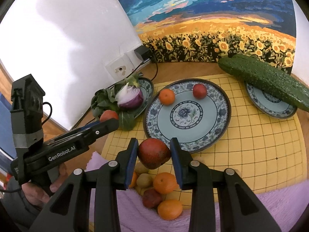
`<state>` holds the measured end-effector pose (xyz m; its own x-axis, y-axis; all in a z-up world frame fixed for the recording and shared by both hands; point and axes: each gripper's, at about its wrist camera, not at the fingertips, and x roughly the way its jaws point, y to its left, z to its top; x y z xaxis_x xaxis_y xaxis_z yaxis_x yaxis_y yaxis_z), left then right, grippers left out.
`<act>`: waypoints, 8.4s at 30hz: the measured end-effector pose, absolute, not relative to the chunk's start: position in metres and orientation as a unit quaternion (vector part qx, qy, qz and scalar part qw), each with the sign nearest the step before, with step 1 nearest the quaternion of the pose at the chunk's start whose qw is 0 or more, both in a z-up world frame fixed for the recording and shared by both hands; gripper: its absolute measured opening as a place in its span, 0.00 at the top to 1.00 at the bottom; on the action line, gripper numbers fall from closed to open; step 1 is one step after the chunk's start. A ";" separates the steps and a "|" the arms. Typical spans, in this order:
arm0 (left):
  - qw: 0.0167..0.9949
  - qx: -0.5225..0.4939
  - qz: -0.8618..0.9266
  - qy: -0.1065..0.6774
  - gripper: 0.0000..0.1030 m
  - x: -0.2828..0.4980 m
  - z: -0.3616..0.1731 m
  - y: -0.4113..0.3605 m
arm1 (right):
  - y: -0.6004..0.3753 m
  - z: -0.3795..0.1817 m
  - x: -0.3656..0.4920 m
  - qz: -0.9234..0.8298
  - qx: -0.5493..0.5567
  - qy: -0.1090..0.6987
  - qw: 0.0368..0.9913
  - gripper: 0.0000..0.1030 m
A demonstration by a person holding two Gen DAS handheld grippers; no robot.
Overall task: Organize fruits
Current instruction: 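Carry both red apples in the grippers over the large blue-and-white plate, then lower both red apples onto the plate and open both grippers, then move both open grippers back toward the remaining fruit on the towel, then grasp an orange with the left gripper while the right gripper grasps another orange, then carry both oranges in the grippers over the large blue-and-white plate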
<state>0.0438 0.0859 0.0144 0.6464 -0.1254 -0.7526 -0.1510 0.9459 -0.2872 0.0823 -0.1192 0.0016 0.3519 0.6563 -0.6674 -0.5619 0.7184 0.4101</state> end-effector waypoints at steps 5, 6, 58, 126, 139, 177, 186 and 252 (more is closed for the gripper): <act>0.888 -0.172 0.013 0.426 0.68 0.045 0.008 0.085 | -0.121 0.003 0.084 0.373 0.052 0.432 0.820 0.66; 0.888 -0.173 0.012 0.426 0.68 0.044 0.007 0.085 | -0.122 0.003 0.085 0.372 0.052 0.432 0.820 0.66; 0.872 -0.140 -0.020 0.469 0.68 0.135 -0.029 0.063 | -0.113 -0.036 0.191 0.320 0.069 0.478 0.815 0.66; 0.894 -0.129 0.007 0.428 0.06 0.099 0.002 0.058 | -0.119 -0.019 0.165 0.317 0.021 0.454 0.832 0.27; 0.891 -0.133 0.010 0.434 0.05 0.081 0.000 0.054 | -0.123 -0.019 0.146 0.317 0.020 0.459 0.830 0.27; 0.877 -0.152 0.018 0.456 0.04 0.027 -0.024 0.045 | -0.132 -0.048 0.097 0.316 0.011 0.494 0.810 0.26; 0.867 -0.168 0.025 0.469 0.04 0.012 -0.038 0.052 | -0.131 -0.052 0.088 0.316 0.005 0.500 0.806 0.26; 0.861 -0.227 -0.003 0.455 0.69 0.003 -0.021 0.067 | -0.113 -0.026 0.075 0.389 -0.040 0.466 0.794 0.65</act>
<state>0.0029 0.0672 -0.0213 0.5852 -0.2119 -0.7827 -0.2009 0.8973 -0.3931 0.0752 -0.1127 -0.0261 0.2630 0.5799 -0.7710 -0.6537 0.6949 0.2997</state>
